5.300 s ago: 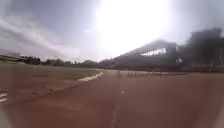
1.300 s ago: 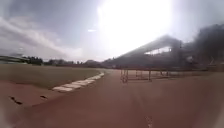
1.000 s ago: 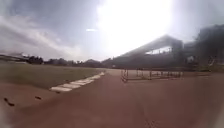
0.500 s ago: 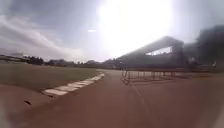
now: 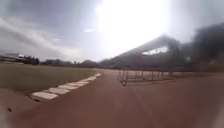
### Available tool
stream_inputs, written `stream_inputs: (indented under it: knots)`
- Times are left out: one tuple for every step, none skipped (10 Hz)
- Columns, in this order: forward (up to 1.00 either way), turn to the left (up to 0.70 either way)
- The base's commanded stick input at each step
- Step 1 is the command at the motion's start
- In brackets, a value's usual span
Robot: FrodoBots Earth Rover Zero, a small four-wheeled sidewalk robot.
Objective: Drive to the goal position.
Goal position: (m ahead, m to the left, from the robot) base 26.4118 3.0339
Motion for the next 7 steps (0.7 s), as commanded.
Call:
stream_inputs:
  knots:
    - [0.7, 0.0]
    - [0.7, 0.0]
    - [0.7, 0.0]
    - [0.7, 0.0]
    - [0.7, 0.0]
    - [0.7, 0.0]
    - [0.7, 0.0]
